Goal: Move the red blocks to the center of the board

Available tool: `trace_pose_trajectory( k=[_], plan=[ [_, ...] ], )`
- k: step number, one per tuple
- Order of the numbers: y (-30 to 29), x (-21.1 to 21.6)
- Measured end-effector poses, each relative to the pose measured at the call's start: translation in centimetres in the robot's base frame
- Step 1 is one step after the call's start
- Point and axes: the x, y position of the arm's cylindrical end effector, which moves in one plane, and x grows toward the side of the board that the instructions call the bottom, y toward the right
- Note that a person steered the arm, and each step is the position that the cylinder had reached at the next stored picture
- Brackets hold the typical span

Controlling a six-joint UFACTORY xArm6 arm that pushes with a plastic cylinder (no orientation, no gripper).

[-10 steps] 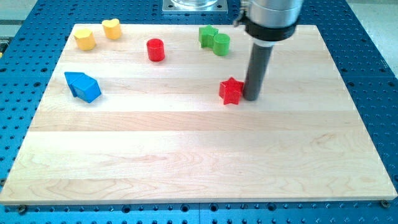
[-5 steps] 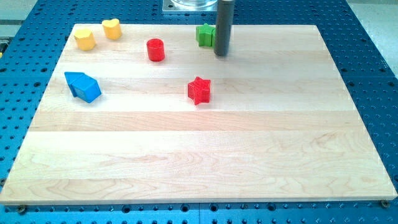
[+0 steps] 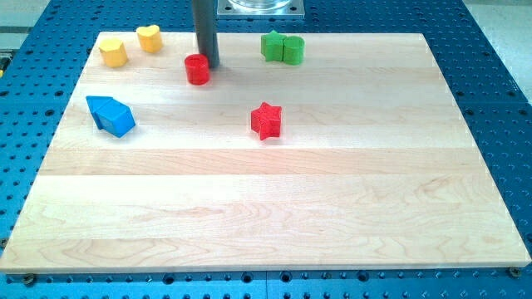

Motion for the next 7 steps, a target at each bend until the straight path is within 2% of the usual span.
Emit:
trace_pose_trajectory(
  k=[1,2,3,4,5,6,7],
  plan=[
    [-0.4,2.1],
    [-5.6,-1.0],
    [-6.5,1.5],
    [-1.7,9.8],
    [2.4,10.5],
    [-0.1,7.1],
    [2.6,9.2]
  ],
)
